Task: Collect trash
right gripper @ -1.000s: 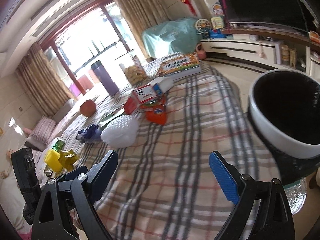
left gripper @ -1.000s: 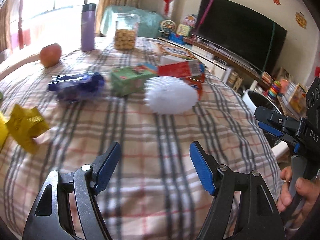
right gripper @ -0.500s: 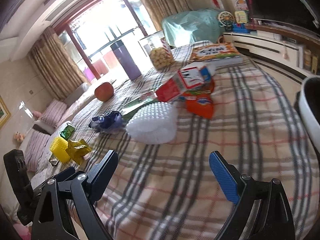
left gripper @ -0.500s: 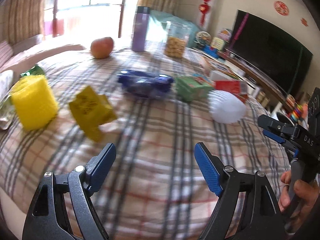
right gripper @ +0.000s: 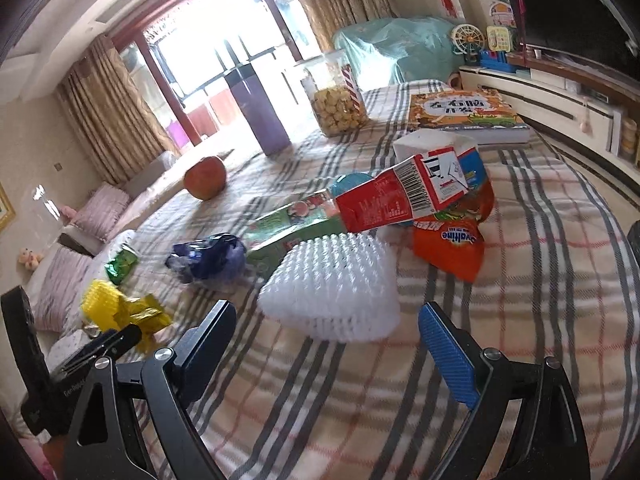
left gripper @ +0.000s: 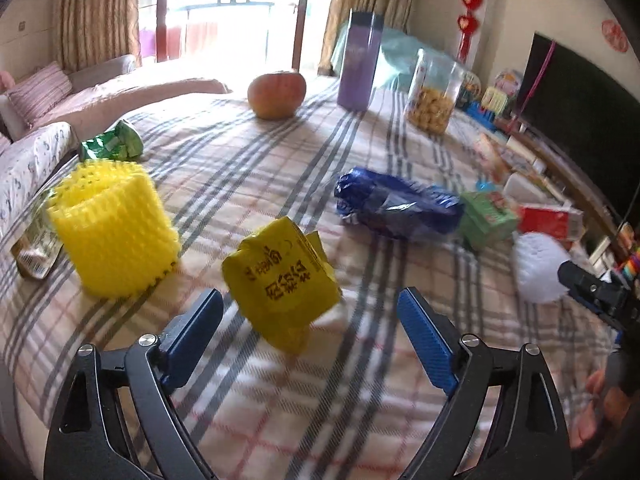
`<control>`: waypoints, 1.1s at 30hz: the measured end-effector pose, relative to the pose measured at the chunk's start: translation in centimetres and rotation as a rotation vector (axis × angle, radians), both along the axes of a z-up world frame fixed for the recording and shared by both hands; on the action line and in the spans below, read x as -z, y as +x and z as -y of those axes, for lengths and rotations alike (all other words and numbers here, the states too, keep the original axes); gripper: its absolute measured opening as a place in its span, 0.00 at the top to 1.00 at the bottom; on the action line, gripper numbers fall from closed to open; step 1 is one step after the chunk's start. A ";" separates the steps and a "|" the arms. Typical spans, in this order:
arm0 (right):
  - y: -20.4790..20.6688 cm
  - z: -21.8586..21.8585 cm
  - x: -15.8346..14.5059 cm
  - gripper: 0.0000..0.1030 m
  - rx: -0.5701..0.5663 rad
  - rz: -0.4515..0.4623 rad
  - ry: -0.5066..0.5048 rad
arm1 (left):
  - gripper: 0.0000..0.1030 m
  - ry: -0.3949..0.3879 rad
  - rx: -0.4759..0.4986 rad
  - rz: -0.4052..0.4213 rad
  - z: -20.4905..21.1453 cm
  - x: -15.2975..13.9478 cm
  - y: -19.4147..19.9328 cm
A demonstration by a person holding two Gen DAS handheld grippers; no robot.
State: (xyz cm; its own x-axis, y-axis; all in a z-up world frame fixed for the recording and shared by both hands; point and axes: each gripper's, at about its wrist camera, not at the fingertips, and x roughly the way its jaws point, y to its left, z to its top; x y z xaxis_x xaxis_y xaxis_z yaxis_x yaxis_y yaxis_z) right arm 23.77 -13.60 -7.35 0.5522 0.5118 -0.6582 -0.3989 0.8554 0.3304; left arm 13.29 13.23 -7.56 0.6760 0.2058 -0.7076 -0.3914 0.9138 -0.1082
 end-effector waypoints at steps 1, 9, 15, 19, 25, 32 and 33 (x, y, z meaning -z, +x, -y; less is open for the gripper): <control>0.3 -0.2 0.3 0.09 -0.004 -0.009 -0.005 | 0.12 0.008 0.003 -0.013 0.0 0.4 0.4; 0.0 0.2 1.0 0.63 -0.012 0.017 -0.007 | 0.79 -0.041 0.083 -0.037 0.1 1.6 1.0; -1.4 2.4 0.0 0.69 0.000 0.033 0.048 | 0.81 -0.021 0.188 0.020 3.2 0.2 0.4; -2.7 4.3 -0.4 0.69 0.015 0.038 0.072 | 0.81 -0.038 0.271 0.037 5.9 -0.5 0.5; -4.5 7.7 -1.1 0.69 0.076 0.049 0.103 | 0.82 -0.058 0.389 0.040 10.3 -1.0 1.2; -5.6 10.8 -2.2 0.70 0.120 0.070 0.114 | 0.82 -0.062 0.492 0.046 14.7 -1.4 1.9; -5.8 11.1 -2.3 0.70 0.124 0.073 0.115 | 0.82 -0.062 0.503 0.047 15.2 -1.5 2.0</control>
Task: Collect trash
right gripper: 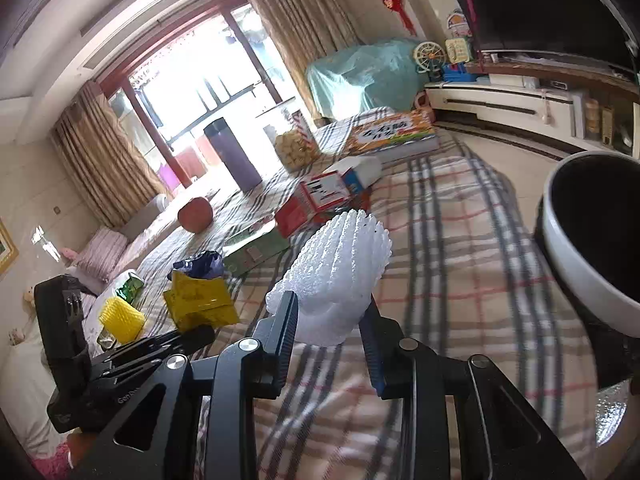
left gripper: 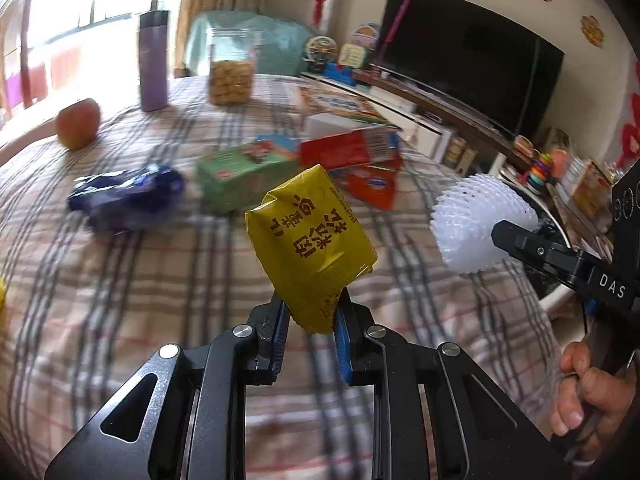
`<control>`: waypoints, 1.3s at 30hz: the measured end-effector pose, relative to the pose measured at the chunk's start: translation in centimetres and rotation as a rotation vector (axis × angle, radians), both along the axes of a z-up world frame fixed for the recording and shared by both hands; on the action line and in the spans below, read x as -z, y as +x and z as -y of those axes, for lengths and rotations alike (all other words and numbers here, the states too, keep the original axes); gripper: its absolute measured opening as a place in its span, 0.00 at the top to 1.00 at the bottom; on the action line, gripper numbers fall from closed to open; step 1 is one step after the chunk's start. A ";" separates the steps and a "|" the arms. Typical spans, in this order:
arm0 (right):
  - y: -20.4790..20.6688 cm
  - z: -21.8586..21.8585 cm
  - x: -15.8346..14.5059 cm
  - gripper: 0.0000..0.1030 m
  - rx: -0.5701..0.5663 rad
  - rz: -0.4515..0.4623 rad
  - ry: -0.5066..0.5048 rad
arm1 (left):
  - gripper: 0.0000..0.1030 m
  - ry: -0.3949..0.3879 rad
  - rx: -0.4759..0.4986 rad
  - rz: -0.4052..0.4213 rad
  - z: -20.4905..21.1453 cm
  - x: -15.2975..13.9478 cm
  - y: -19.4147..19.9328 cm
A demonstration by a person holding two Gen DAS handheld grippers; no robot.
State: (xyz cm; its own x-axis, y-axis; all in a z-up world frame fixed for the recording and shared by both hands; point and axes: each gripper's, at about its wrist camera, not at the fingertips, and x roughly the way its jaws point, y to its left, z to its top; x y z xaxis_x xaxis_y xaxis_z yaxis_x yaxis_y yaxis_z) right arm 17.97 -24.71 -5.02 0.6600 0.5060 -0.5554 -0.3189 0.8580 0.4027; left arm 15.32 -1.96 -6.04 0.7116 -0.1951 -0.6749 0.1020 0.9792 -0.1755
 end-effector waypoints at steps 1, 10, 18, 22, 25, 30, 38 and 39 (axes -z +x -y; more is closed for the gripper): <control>-0.1 0.3 -0.1 0.70 0.007 0.003 -0.002 | 0.82 -0.001 0.012 0.001 0.5 -0.1 0.1; -1.2 4.0 -0.4 0.70 0.082 0.007 -0.009 | 0.82 0.009 0.124 0.016 5.2 -0.9 1.2; -2.2 8.2 -1.1 0.69 0.172 0.024 0.002 | 0.82 0.018 0.224 0.013 9.6 -1.0 1.6; -2.4 10.0 -1.2 0.70 0.214 0.027 0.008 | 0.82 0.026 0.271 0.018 11.8 -1.3 2.1; -2.6 11.2 -1.3 0.70 0.241 0.029 0.008 | 0.82 0.033 0.300 0.023 13.2 -1.4 2.4; -2.6 12.9 -1.3 0.70 0.276 0.026 0.006 | 0.82 0.043 0.339 0.016 15.1 -1.4 3.2; -2.7 15.6 -1.2 0.70 0.332 0.028 0.008 | 0.82 0.056 0.390 0.012 18.0 -1.6 3.9; -2.7 15.9 -1.2 0.70 0.336 0.027 0.008 | 0.82 0.059 0.396 0.013 18.3 -1.6 4.0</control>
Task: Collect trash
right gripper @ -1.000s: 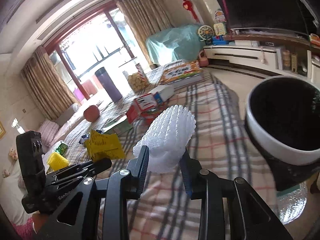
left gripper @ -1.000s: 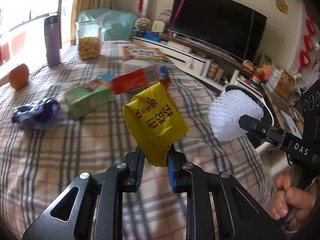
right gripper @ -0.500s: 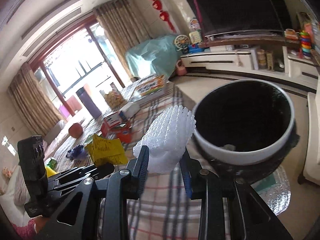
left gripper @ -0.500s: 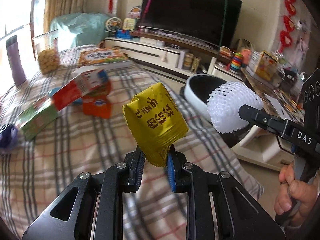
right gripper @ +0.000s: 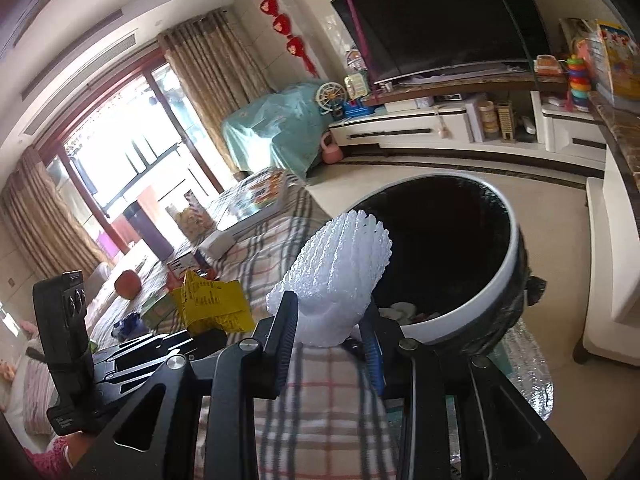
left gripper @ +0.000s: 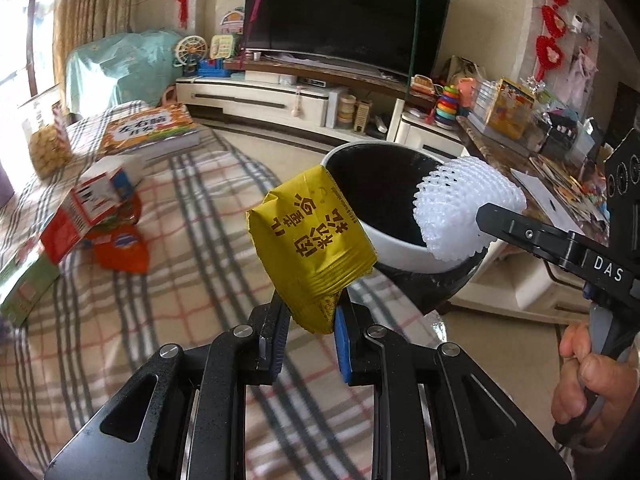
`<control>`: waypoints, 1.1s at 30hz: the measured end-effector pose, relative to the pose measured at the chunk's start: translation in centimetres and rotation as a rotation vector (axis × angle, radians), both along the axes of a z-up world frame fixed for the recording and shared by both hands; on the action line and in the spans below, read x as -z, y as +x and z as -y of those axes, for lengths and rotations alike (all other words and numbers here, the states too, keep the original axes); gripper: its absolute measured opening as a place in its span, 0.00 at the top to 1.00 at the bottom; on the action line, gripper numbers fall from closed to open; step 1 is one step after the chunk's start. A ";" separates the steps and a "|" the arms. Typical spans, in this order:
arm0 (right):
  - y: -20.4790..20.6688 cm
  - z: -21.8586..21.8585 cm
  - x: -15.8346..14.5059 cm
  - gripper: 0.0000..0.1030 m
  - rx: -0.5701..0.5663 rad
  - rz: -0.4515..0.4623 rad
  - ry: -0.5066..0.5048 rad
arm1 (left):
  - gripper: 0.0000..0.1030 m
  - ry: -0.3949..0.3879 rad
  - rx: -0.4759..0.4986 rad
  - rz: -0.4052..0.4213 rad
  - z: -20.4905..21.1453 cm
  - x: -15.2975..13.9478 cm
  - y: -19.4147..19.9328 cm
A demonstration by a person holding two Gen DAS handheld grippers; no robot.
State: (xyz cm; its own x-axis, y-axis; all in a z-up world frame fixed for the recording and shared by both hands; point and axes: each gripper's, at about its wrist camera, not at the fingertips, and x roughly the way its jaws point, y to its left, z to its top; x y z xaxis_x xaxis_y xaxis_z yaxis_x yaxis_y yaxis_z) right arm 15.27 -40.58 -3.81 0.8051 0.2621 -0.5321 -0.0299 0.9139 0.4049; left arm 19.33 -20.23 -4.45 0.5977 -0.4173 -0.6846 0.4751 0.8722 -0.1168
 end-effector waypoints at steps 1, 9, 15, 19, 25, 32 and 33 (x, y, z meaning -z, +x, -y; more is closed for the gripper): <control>0.0 0.3 0.0 0.70 0.006 0.000 0.000 | 0.82 0.002 0.005 0.001 0.3 -0.1 0.1; 0.6 2.1 0.1 0.70 0.039 -0.001 -0.006 | 0.82 0.011 0.036 0.001 2.5 -0.4 0.9; 1.2 3.0 0.1 0.69 0.060 -0.005 -0.012 | 0.82 0.015 0.057 0.000 4.3 -0.7 1.6; 1.6 3.7 0.1 0.69 0.070 -0.012 -0.019 | 0.82 0.025 0.071 0.009 5.5 -0.9 2.0; 2.2 4.7 0.2 0.69 0.084 -0.021 -0.029 | 0.82 0.021 0.085 0.002 6.9 -1.2 3.0; 3.2 5.5 0.3 0.69 0.083 -0.035 -0.049 | 0.82 0.037 0.108 0.007 8.5 -1.2 3.9; 3.4 5.6 0.3 0.69 0.084 -0.037 -0.052 | 0.82 0.040 0.110 0.006 8.7 -1.2 4.0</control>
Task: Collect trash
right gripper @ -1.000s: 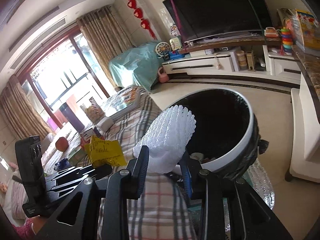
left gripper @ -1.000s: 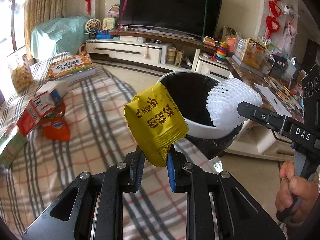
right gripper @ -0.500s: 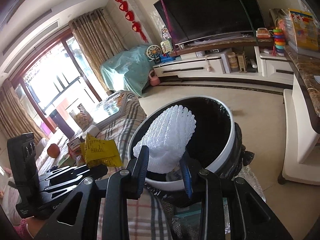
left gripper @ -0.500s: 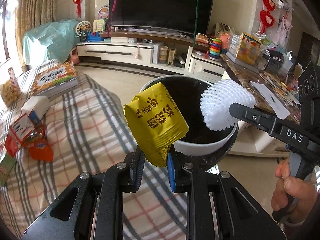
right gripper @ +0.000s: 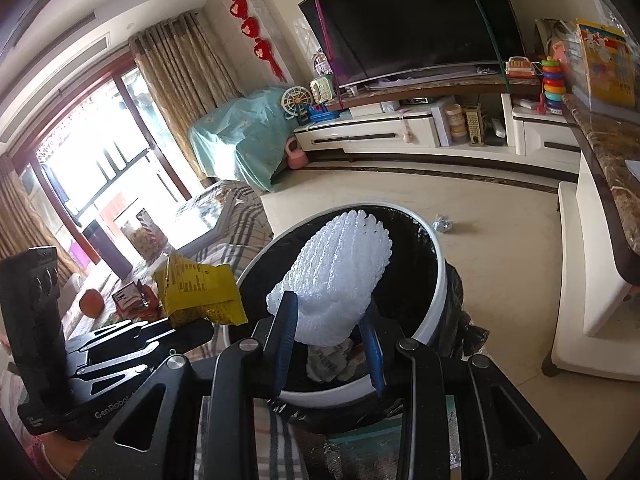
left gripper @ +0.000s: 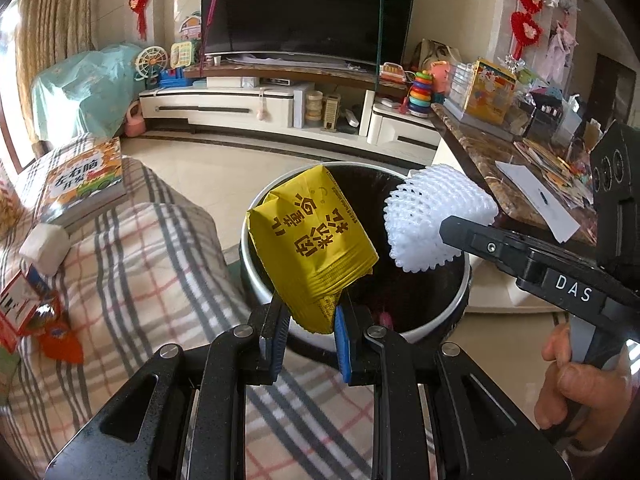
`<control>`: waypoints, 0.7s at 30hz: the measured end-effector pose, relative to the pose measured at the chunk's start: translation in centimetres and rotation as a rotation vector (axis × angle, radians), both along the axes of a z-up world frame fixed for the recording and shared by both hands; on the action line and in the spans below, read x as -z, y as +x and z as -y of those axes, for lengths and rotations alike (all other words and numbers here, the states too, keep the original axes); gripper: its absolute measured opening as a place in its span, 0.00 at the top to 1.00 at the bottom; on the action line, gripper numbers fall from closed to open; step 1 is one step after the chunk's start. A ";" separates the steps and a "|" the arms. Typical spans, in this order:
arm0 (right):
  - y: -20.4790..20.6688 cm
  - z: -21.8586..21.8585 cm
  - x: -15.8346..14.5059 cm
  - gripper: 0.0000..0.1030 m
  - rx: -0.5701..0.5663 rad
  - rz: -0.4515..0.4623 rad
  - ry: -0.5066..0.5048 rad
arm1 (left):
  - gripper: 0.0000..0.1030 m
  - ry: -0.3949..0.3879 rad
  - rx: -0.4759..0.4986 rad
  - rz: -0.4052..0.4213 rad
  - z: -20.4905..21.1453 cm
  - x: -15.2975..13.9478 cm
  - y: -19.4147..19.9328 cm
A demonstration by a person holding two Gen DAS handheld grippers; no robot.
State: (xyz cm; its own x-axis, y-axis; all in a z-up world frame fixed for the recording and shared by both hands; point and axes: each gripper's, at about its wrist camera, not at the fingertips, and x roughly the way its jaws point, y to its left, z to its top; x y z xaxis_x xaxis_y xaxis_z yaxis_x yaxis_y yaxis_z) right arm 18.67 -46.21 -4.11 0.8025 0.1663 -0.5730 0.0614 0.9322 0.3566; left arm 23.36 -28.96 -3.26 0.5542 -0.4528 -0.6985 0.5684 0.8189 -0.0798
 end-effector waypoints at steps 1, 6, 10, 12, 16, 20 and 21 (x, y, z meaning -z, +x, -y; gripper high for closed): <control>0.2 0.0 0.0 0.69 -0.001 -0.002 -0.001 | 0.82 0.002 0.003 -0.005 0.2 0.1 0.2; 1.0 0.4 0.1 0.66 -0.006 -0.014 -0.010 | 0.82 -0.012 0.006 -0.050 0.6 0.7 1.3; 1.5 0.9 0.3 0.66 -0.002 -0.025 -0.014 | 0.82 -0.007 0.004 -0.075 1.0 1.2 1.9; 1.7 1.0 0.2 0.66 0.002 -0.027 -0.018 | 0.81 -0.003 0.002 -0.089 1.1 1.4 2.1; 1.9 1.4 0.2 0.55 0.016 -0.028 -0.021 | 0.77 -0.010 -0.004 -0.109 1.2 1.5 2.3; 1.8 1.6 0.0 0.37 0.032 -0.019 -0.021 | 0.57 -0.003 -0.001 -0.079 1.1 1.2 1.8; 1.8 1.7 -0.1 0.36 0.033 -0.017 -0.019 | 0.52 -0.003 -0.001 -0.073 1.1 1.1 1.6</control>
State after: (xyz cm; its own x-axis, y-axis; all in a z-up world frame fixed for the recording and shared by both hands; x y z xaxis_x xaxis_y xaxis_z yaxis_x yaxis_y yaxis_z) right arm 20.44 -47.93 -4.05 0.7977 0.1288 -0.5891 0.0978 0.9364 0.3371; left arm 24.98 -30.05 -4.35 0.5022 -0.4543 -0.7358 0.5604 0.8190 -0.1232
